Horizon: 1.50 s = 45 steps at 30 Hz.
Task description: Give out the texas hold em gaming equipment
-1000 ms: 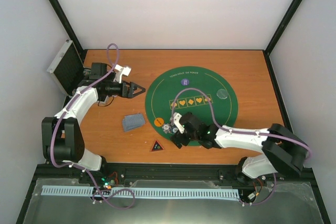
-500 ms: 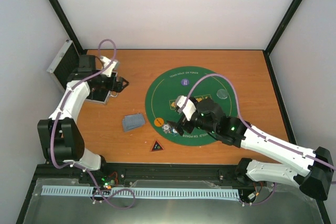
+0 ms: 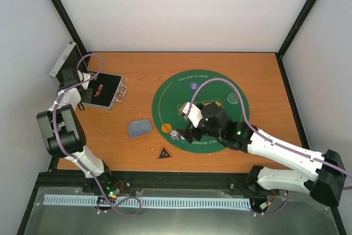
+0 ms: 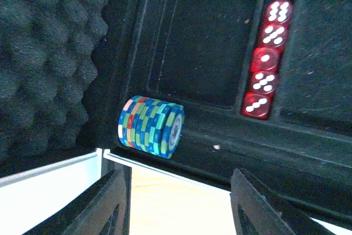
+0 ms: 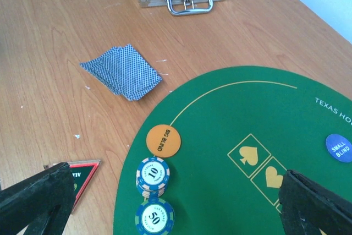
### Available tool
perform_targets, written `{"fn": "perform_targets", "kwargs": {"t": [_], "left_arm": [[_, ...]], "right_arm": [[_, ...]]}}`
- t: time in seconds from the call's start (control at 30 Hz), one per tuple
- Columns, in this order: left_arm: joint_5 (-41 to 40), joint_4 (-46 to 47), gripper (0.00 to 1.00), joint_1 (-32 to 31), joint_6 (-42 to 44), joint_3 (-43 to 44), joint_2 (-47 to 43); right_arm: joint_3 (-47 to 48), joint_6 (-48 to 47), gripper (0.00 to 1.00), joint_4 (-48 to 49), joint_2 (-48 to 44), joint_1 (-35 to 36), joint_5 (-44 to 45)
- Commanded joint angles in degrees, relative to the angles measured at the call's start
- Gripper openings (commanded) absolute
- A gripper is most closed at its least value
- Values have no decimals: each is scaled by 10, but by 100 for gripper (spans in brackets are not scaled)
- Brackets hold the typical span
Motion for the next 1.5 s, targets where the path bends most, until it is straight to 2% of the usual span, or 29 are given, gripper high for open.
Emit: {"fn": "perform_targets", "kwargs": {"t": [0.0,0.1,0.43,0.8,1.27,1.47], "left_arm": [[-38,48,57,14,13,8,35],[-45,63,57,16,13,5,51],[-28,95,39,17,19,27,95],[-31,101,43,18,21,37,120],[71,30,43,18,18,25,109],[38,44,43,18,29,33,117]], "right_arm": [[21,-3,100,-10,12,-3,5],[24,-4,100,-7,15,-3,3],[26,-4,100,-11,27,-3,0],[17,-4,100,-13,23,-4,0],[16,-6,100,-18,21,-3,6],[15,-7,100,-20,20,-3,7]]}}
